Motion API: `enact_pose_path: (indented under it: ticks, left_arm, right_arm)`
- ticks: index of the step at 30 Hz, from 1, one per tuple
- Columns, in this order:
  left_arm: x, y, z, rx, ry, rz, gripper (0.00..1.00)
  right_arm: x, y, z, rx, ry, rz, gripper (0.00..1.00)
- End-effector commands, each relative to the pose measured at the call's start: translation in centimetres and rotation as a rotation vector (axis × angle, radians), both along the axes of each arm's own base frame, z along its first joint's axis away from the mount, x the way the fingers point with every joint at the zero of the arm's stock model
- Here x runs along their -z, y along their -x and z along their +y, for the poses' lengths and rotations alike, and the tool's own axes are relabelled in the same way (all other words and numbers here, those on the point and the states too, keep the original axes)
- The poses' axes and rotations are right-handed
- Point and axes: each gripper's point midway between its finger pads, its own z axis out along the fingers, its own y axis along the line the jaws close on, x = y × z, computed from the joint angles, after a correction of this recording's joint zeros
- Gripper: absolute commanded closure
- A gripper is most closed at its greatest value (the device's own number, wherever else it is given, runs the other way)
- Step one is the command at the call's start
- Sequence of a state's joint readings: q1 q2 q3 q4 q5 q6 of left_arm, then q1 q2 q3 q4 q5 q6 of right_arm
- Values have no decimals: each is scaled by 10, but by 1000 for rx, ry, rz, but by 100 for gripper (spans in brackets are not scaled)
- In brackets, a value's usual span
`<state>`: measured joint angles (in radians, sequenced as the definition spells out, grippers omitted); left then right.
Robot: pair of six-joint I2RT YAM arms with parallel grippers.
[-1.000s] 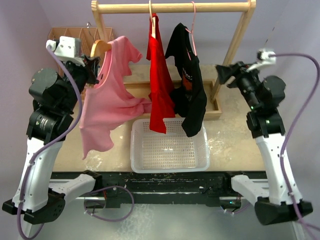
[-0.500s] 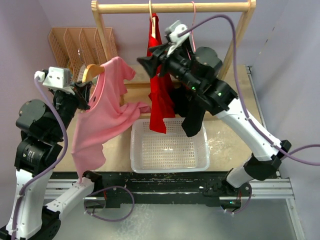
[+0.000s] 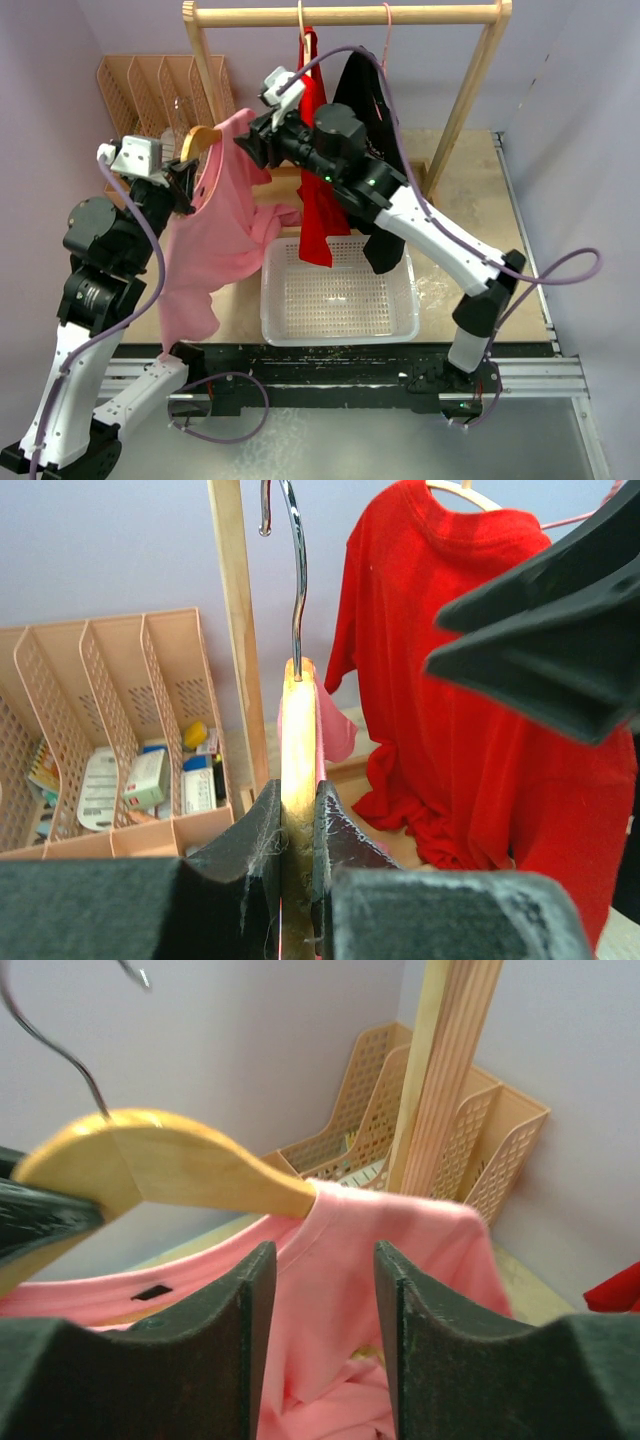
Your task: Remove the t-shirt from the hanger
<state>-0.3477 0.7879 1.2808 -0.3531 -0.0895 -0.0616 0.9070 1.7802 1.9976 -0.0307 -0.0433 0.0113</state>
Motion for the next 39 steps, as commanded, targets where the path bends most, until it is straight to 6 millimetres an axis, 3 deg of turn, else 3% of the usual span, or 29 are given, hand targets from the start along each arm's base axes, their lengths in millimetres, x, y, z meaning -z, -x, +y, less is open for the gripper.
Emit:
enact_pose_path:
  ticks: [1, 4, 9, 20, 27, 28, 31, 39]
  left_arm:
    - [-42, -4, -6, 20, 69, -192, 100]
    - [-38, -9, -4, 1, 84, -199, 100]
    - [-40, -10, -10, 33, 101, -204, 100]
    - [-57, 26, -8, 89, 102, -244, 100]
    - [-58, 39, -6, 106, 84, -242, 100]
    - [-58, 42, -6, 112, 85, -240, 100]
    - [-58, 49, -2, 101, 92, -242, 100]
    - [-40, 64, 12, 60, 65, -173, 100]
  right_arm:
    - [-22, -6, 12, -10, -68, -79, 62]
    - [-21, -10, 13, 3, -78, -91, 62]
    - [-28, -11, 12, 12, -118, -112, 55]
    - [15, -31, 20, 82, -133, -7, 59]
    - [16, -40, 12, 150, -154, 7, 64]
    - [15, -41, 12, 156, -153, 5, 67]
    - [9, -47, 10, 190, -153, 2, 99]
    - [-13, -54, -31, 366, -161, -17, 100]
